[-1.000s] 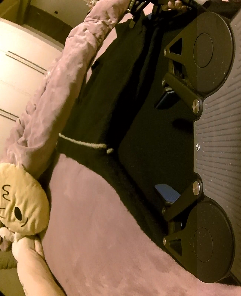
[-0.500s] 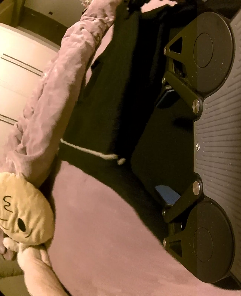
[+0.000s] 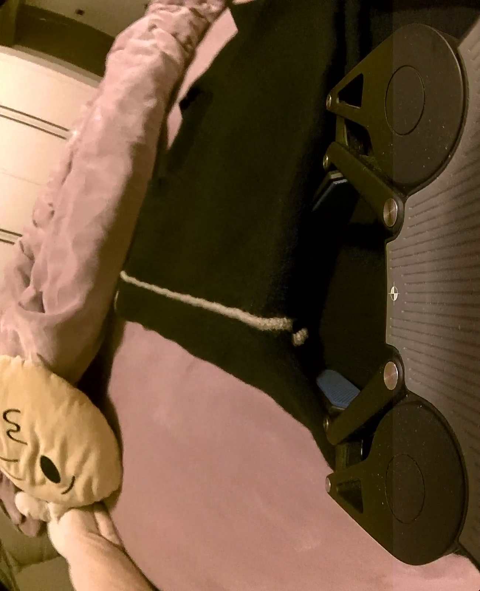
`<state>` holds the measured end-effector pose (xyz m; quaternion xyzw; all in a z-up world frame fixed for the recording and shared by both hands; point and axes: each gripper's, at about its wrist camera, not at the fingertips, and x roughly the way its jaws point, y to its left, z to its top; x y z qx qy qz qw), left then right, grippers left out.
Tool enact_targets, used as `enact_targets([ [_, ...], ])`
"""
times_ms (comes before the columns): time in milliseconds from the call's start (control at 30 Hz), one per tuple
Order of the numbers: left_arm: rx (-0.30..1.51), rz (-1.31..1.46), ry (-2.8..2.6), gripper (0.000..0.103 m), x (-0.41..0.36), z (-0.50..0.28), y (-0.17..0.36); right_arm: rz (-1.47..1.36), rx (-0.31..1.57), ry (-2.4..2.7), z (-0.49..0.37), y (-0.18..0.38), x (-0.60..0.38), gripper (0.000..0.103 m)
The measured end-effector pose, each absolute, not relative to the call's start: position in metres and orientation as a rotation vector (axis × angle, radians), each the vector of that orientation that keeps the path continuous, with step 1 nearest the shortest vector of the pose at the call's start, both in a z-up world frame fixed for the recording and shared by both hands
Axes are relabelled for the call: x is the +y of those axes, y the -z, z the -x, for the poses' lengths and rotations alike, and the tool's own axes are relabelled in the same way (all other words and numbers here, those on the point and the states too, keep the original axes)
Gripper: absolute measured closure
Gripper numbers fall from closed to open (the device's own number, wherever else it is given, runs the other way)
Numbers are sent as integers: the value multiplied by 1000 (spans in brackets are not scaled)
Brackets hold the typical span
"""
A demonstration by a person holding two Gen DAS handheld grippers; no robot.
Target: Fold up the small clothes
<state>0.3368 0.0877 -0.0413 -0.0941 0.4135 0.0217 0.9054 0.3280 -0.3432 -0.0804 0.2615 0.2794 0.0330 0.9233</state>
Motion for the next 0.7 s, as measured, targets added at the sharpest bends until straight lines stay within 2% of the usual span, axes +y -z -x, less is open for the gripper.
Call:
enact_targets([
  [433, 838, 193, -110, 8, 88, -348, 42, -535, 548, -81, -329, 89, -343, 71],
  [700, 816, 320, -140, 14, 106, -350, 40, -516, 530, -89, -327, 92, -341, 67],
])
